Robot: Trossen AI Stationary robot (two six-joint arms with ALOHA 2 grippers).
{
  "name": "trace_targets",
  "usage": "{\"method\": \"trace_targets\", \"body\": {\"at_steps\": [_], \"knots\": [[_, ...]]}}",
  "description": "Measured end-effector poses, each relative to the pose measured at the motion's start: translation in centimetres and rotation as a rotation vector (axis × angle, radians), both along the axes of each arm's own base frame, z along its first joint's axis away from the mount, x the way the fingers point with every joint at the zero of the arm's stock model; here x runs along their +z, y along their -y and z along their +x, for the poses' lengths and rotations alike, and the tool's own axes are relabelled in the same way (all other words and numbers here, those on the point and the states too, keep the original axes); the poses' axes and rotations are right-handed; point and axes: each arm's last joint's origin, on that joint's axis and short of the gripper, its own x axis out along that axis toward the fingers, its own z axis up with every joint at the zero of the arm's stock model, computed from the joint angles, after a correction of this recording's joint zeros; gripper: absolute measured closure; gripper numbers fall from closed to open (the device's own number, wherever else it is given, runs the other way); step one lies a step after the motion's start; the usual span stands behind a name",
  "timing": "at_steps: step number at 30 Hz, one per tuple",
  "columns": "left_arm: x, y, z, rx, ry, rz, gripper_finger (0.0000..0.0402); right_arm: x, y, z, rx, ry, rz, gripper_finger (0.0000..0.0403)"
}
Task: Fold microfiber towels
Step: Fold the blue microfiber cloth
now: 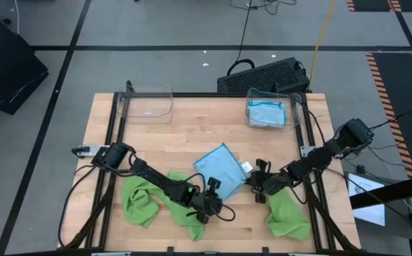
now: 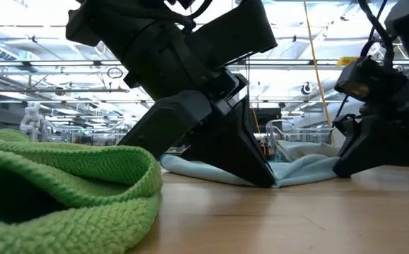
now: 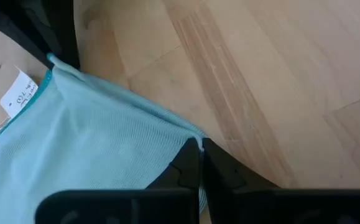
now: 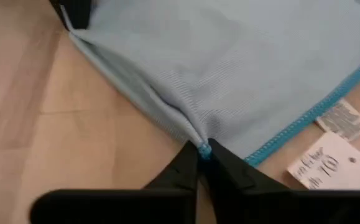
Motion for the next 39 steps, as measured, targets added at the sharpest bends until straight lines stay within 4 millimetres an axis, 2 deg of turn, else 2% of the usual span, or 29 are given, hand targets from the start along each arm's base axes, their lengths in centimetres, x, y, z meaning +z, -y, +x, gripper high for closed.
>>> {"method": "trace_targets", "body": {"at_steps": [5, 12, 16, 20, 26, 29, 33, 39], "knots": [[0.4, 0.9, -0.5, -0.004, 0.011, 0.0, 0.0385, 1.0, -0.9, 0.4, 0.055, 0.005, 0.141, 0.0387], [3.2, 3.3, -2.0, 0.013, 0.087, 0.006, 0.0389, 4.0, -3.4, 1.0, 0.141, 0.035, 0.351, 0.0398], [4.4, 4.4, -2.9, 0.005, 0.112, 0.015, 0.039, 5.8, -5.0, 1.3, 0.161, 0.041, 0.399, 0.0398], [5.7, 5.2, -3.8, 0.024, 0.133, 0.018, 0.0394, 7.1, -5.9, 1.7, 0.159, 0.04, 0.366, 0.0398], [7.1, 5.1, -4.6, 0.105, 0.157, 0.061, 0.0389, 8.3, -6.1, 2.1, 0.163, 0.047, 0.333, 0.0398], [6.9, 4.3, -4.9, 0.139, 0.107, 0.072, 0.0396, 8.8, -5.6, 2.3, 0.144, 0.07, 0.342, 0.0398], [6.9, 3.4, -4.7, 0.197, 0.106, 0.085, 0.0386, 9.7, -4.6, 2.3, 0.113, 0.091, 0.351, 0.0398], [7.6, 2.9, -4.6, 0.219, 0.112, 0.07, 0.0396, 10.4, -3.7, 2.1, 0.095, 0.07, 0.384, 0.0398]]}}
